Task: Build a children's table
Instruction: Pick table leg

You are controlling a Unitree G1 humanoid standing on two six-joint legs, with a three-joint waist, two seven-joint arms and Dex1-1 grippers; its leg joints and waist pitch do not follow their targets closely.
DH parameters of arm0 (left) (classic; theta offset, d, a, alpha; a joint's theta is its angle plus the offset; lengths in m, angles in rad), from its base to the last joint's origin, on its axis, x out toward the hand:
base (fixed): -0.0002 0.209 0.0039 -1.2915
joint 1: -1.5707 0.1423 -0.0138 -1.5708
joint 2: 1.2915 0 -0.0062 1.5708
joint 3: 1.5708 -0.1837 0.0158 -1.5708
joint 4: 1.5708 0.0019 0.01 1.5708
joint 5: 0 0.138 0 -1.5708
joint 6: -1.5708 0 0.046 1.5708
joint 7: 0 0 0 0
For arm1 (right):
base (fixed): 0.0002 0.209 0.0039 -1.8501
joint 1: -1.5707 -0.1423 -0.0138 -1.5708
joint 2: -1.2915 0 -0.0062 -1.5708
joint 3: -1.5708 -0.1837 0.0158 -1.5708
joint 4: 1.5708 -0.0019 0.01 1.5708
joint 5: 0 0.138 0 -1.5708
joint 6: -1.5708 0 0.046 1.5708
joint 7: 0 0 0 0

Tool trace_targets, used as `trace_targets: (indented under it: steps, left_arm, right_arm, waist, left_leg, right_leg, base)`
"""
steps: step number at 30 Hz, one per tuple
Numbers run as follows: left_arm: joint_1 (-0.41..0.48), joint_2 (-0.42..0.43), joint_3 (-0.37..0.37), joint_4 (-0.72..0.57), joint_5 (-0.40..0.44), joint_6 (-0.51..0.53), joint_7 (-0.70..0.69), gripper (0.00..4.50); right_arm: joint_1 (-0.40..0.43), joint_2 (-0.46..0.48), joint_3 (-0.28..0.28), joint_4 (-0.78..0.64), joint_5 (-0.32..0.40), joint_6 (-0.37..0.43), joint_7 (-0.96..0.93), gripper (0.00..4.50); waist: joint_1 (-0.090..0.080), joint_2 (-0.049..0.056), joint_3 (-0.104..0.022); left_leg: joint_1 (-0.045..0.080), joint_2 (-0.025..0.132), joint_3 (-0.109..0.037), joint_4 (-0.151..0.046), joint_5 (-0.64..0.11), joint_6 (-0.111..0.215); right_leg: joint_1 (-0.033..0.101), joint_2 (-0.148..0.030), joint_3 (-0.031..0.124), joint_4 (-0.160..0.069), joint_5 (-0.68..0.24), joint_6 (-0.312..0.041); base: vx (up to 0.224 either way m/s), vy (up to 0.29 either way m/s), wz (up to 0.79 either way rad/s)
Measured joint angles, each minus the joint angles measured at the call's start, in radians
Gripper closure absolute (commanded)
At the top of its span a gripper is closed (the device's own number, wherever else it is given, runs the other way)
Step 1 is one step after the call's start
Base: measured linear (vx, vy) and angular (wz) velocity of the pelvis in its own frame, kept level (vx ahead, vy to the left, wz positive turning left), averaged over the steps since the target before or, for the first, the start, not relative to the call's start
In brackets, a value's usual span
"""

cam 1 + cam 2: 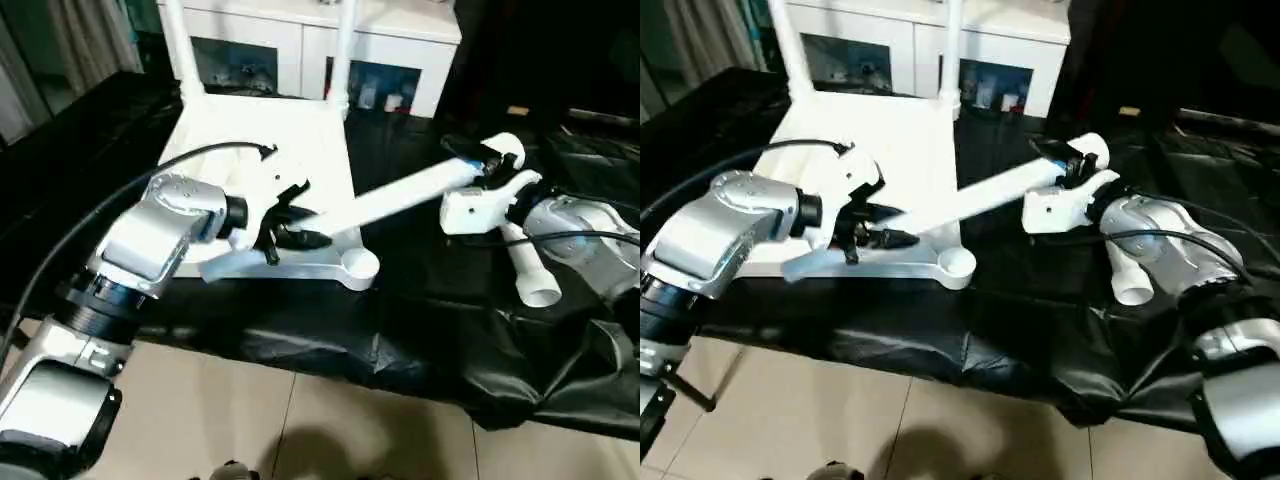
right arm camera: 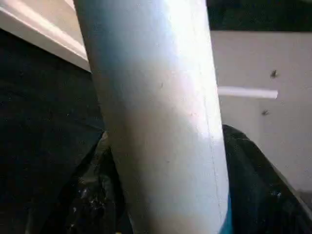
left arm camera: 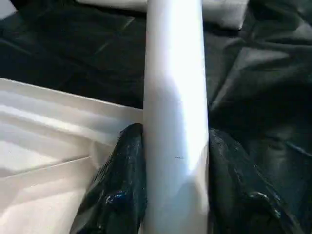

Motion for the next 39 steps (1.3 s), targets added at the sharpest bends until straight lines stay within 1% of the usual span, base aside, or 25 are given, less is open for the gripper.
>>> trace_targets:
  steps: [4,6,7,8,9,10,11,12,13,14,15,18,19,21,23,26,27,28,29,30,32,33,36,38,39]
  left_arm:
    - [-0.017,-0.045,0.000,0.054,0.000,-0.027,0.035,2.91]
    - [-0.027,-0.060,0.011,0.082,0.000,-0.065,0.040,2.91]
    - [-0.027,-0.075,0.040,0.089,-0.019,-0.091,0.040,2.91]
    - [-0.036,-0.127,0.155,0.089,-0.086,-0.145,0.092,2.91]
    - [-0.093,-0.132,0.264,0.085,-0.137,-0.201,0.136,2.91]
    - [-0.138,-0.120,0.331,0.078,-0.160,-0.233,0.160,2.91]
    - [-0.175,-0.108,0.378,0.061,-0.177,-0.258,0.176,2.91]
    - [-0.202,-0.098,0.416,0.040,-0.190,-0.285,0.191,2.91]
    - [-0.205,-0.093,0.426,0.032,-0.191,-0.307,0.203,2.91]
    - [-0.202,-0.091,0.428,0.036,-0.188,-0.330,0.219,2.91]
    - [-0.191,-0.096,0.425,0.056,-0.176,-0.352,0.245,2.91]
    - [-0.159,-0.130,0.435,0.122,-0.171,-0.367,0.311,2.91]
    - [-0.164,-0.147,0.460,0.158,-0.170,-0.389,0.365,2.91]
    - [-0.195,-0.158,0.537,0.209,-0.169,-0.431,0.456,2.91]
    - [-0.216,-0.151,0.583,0.215,-0.168,-0.451,0.503,2.91]
    - [-0.203,-0.096,0.581,0.226,-0.146,-0.442,0.512,2.91]
    - [-0.182,-0.094,0.572,0.223,-0.141,-0.425,0.499,2.91]
    - [-0.140,-0.102,0.545,0.210,-0.141,-0.392,0.471,2.91]
    - [-0.110,-0.117,0.524,0.205,-0.142,-0.364,0.453,2.91]
    - [-0.067,-0.138,0.495,0.192,-0.151,-0.321,0.425,2.91]
    - [-0.002,-0.171,0.452,0.145,-0.184,-0.254,0.381,2.91]
    - [0.028,-0.183,0.415,0.116,-0.194,-0.220,0.358,2.91]
    - [0.069,-0.224,0.342,0.046,-0.223,-0.170,0.314,2.91]
    - [0.067,-0.253,0.337,0.041,-0.254,-0.154,0.313,2.91]
    - [0.067,-0.274,0.344,0.040,-0.278,-0.148,0.300,2.91]
  right_arm:
    - [0.012,0.021,-0.025,0.013,0.022,0.043,0.042,2.24]
    - [0.030,0.026,-0.037,0.012,0.040,0.067,0.051,2.24]
    - [0.036,0.028,-0.046,0.018,0.048,0.083,0.051,2.24]
    - [0.060,0.041,-0.072,0.045,0.096,0.094,0.060,2.24]
    - [0.102,0.083,-0.086,0.072,0.143,0.103,0.064,2.24]
    - [0.130,0.117,-0.085,0.081,0.166,0.108,0.065,2.31]
    - [0.153,0.130,-0.072,0.090,0.166,0.111,0.074,2.46]
    - [0.177,0.133,-0.069,0.105,0.166,0.118,0.076,2.54]
    - [0.179,0.132,-0.070,0.120,0.166,0.122,0.076,2.57]
    - [0.179,0.130,-0.078,0.125,0.170,0.126,0.077,2.57]
    - [0.175,0.128,-0.094,0.124,0.184,0.131,0.079,2.59]
    - [0.170,0.129,-0.129,0.115,0.226,0.140,0.107,2.63]
    - [0.174,0.137,-0.148,0.114,0.261,0.155,0.131,2.63]
    - [0.200,0.171,-0.198,0.102,0.351,0.191,0.171,2.63]
    - [0.223,0.196,-0.231,0.093,0.417,0.220,0.202,2.63]
    - [0.255,0.290,-0.347,-0.008,0.658,0.367,0.341,2.63]
    - [0.261,0.309,-0.370,-0.056,0.735,0.422,0.393,2.63]
    - [0.265,0.324,-0.390,-0.122,0.829,0.497,0.460,2.63]
    - [0.265,0.326,-0.396,-0.164,0.880,0.542,0.500,2.63]
    - [0.266,0.326,-0.398,-0.223,0.949,0.611,0.558,2.63]
    - [0.271,0.328,-0.398,-0.308,1.053,0.724,0.648,2.63]
    - [0.273,0.331,-0.397,-0.349,1.113,0.795,0.697,2.63]
    - [0.300,0.335,-0.404,-0.414,1.266,0.980,0.793,2.63]
    - [0.314,0.339,-0.409,-0.430,1.328,1.068,0.820,2.63]
    - [0.331,0.338,-0.424,-0.454,1.374,1.133,0.828,2.63]
  waist:
    - [0.008,0.000,0.000]
    - [0.010,-0.001,0.000]
    - [0.011,-0.001,0.001]
    - [0.017,-0.008,0.002]
    - [0.017,-0.018,0.005]
    - [0.011,-0.017,0.005]
    - [0.007,-0.012,0.005]
    - [0.004,-0.004,0.003]
    - [0.002,0.000,0.001]
    - [0.001,0.001,0.000]
    - [0.002,0.000,0.001]
    - [0.002,-0.006,0.004]
    - [0.002,-0.011,0.006]
    - [0.000,-0.017,0.008]
    - [0.000,-0.018,0.007]
    - [-0.002,-0.018,0.007]
    - [0.000,-0.019,0.007]
    - [0.004,-0.020,0.007]
    - [0.011,-0.023,0.007]
    - [0.021,-0.026,0.006]
    - [0.032,-0.036,0.005]
    - [0.039,-0.042,0.005]
    - [0.054,-0.048,0.003]
    - [0.056,-0.049,0.004]
    - [0.058,-0.050,0.004]
  left_leg:
    - [-0.002,0.000,0.000,0.001,0.000,0.000]
    - [-0.002,0.000,0.000,0.001,0.000,0.001]
    - [-0.002,0.000,0.000,0.001,0.000,0.001]
    - [-0.003,0.000,0.000,0.001,0.000,0.001]
    - [-0.003,0.002,-0.001,0.002,0.000,0.000]
    - [-0.003,0.003,-0.003,0.003,0.000,0.000]
    - [-0.002,0.002,-0.004,0.003,0.000,0.000]
    - [-0.001,0.000,-0.004,0.002,-0.001,0.001]
    - [0.001,-0.001,-0.001,0.002,-0.002,0.003]
    - [0.002,-0.002,0.000,0.002,-0.002,0.004]
    - [0.002,-0.001,0.000,0.003,-0.002,0.004]
    - [-0.001,0.000,0.000,0.004,-0.002,0.004]
    - [-0.001,0.000,0.000,0.005,-0.002,0.004]
    - [-0.001,0.001,-0.001,0.005,-0.002,0.004]
    - [-0.001,0.001,-0.002,0.005,-0.002,0.004]
    - [0.001,0.001,-0.003,0.004,-0.002,0.004]
    - [0.001,0.001,-0.003,0.004,-0.002,0.004]
    - [0.001,0.001,-0.003,0.004,-0.002,0.004]
    - [0.000,0.001,-0.003,0.004,-0.002,0.004]
    - [-0.001,0.001,-0.002,0.005,-0.001,0.005]
    - [-0.001,0.002,-0.002,0.004,0.000,0.006]
    - [-0.002,0.002,-0.002,0.005,0.000,0.006]
    - [0.000,0.002,-0.001,0.005,-0.001,0.007]
    - [0.000,0.001,0.000,0.005,0.000,0.007]
    - [0.000,0.001,0.000,0.005,0.000,0.006]
  right_leg:
    - [0.000,0.000,0.000,0.000,0.001,-0.002]
    - [0.000,0.000,0.000,0.000,0.001,-0.002]
    - [0.000,0.000,0.000,0.000,0.001,-0.002]
    - [0.000,0.000,-0.001,0.000,0.001,-0.002]
    - [0.000,0.004,-0.003,0.000,0.001,-0.006]
    - [0.000,0.007,-0.003,-0.002,0.003,-0.009]
    - [0.000,0.006,-0.001,-0.002,0.004,-0.009]
    - [0.000,0.002,0.001,-0.001,0.002,-0.007]
    - [0.000,0.000,0.003,-0.001,0.001,-0.005]
    - [0.001,-0.001,0.004,0.000,0.000,-0.004]
    - [0.001,0.000,0.003,0.001,-0.001,-0.001]
    - [0.000,0.001,0.001,0.001,0.000,0.000]
    - [0.000,0.001,0.001,0.002,0.000,-0.001]
    - [0.000,0.002,0.000,0.002,0.001,-0.001]
    - [0.001,0.002,0.000,0.002,0.001,-0.001]
    - [0.000,0.001,0.001,0.002,0.001,-0.001]
    - [0.000,0.001,0.001,0.002,0.001,-0.002]
    - [0.001,0.001,0.001,0.002,0.003,-0.005]
    - [0.000,0.001,0.001,0.001,0.003,-0.005]
    - [0.000,0.001,0.001,0.001,0.003,-0.006]
    - [0.001,0.000,0.000,0.000,0.003,-0.006]
    - [0.001,0.000,0.000,0.000,0.003,-0.006]
    - [0.004,-0.001,0.000,-0.002,0.003,-0.006]
    - [0.004,-0.001,0.001,-0.001,0.003,-0.006]
    - [0.004,-0.001,0.001,-0.002,0.002,-0.004]
  base:
    - [0.000,0.000,0.00]
    - [0.000,0.000,0.00]
    - [0.000,0.000,0.00]
    - [0.000,0.000,0.00]
    - [0.000,0.000,0.00]
    - [0.000,0.000,0.00]
    - [0.000,0.000,0.00]
    - [0.000,0.000,0.00]
    - [0.000,0.000,0.00]
    - [0.000,0.000,0.00]
    - [0.000,0.000,0.00]
    - [0.000,0.000,0.00]
    - [0.000,0.000,0.00]
    - [0.000,0.000,0.00]
    - [0.000,0.000,0.00]
    - [0.000,0.000,0.00]
    - [0.000,0.000,0.00]
    - [0.000,0.000,0.00]
    - [0.000,0.000,0.00]
    - [0.000,0.000,0.00]
    - [0.000,0.000,0.00]
    - [0.000,0.000,0.00]
    - [0.000,0.000,0.00]
    - [0.000,0.000,0.00]
    - [0.000,0.000,0.00]
